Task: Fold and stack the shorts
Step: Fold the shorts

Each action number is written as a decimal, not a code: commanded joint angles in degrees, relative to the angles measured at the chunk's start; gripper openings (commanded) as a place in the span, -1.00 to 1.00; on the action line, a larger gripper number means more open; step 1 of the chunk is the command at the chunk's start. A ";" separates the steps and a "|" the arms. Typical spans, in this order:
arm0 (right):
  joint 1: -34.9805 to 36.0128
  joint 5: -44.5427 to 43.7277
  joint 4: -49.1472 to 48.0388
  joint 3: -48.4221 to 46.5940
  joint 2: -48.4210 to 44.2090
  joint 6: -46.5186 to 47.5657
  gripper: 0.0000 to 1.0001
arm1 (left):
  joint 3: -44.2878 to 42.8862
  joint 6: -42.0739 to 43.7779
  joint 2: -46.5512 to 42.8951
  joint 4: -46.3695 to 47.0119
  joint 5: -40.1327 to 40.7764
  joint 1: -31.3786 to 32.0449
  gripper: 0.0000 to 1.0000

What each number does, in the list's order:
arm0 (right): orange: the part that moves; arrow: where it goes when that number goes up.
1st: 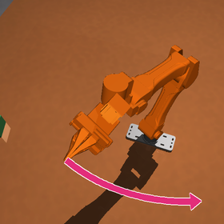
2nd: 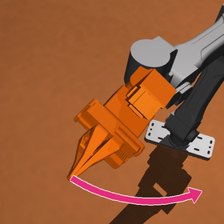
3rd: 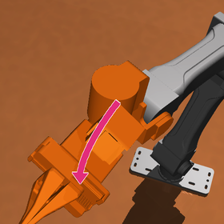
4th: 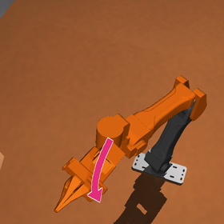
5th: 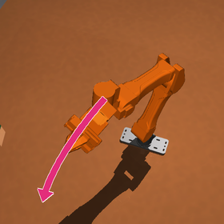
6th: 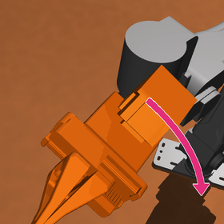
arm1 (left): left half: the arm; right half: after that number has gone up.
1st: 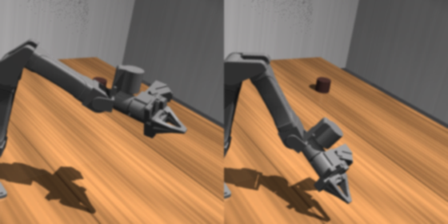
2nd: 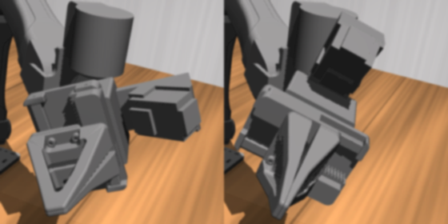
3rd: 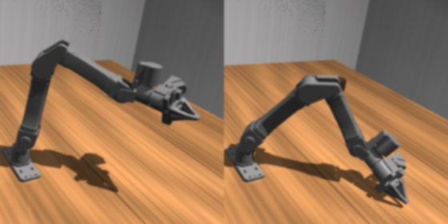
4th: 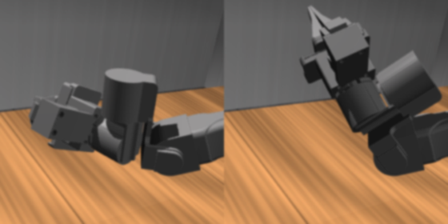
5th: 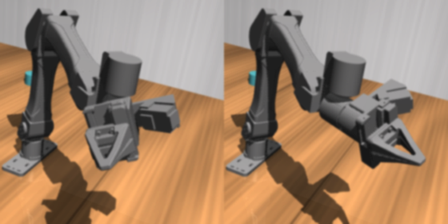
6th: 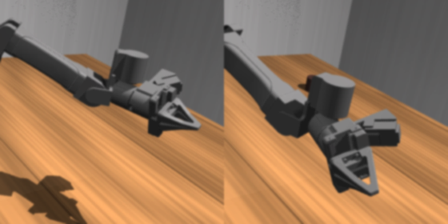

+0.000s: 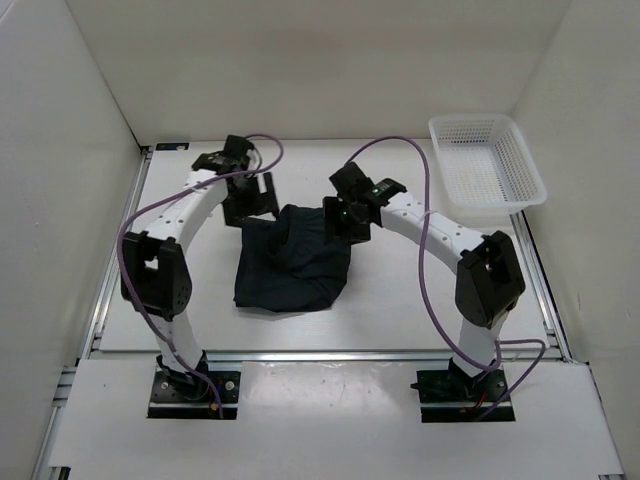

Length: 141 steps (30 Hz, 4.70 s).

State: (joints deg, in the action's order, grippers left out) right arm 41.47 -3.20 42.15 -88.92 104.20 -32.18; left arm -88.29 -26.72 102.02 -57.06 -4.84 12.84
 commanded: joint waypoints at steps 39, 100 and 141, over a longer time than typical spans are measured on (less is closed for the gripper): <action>-16.60 -1.10 2.23 16.06 -20.27 0.54 0.43 | -8.34 -2.19 0.04 -5.63 -1.49 7.73 -0.79; -16.60 0.39 1.71 19.49 -21.15 1.07 0.43 | 0.99 -5.53 -10.51 -4.91 -5.97 2.19 -0.79; 6.68 33.52 -26.07 -0.80 20.94 -1.74 0.36 | 15.96 -5.10 -6.58 1.77 9.32 -14.42 0.99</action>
State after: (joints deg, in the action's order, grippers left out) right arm 46.54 30.33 18.41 -86.11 122.80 -32.23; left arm -69.30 -32.80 96.05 -56.45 3.68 -1.19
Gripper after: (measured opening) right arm 0.723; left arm 0.737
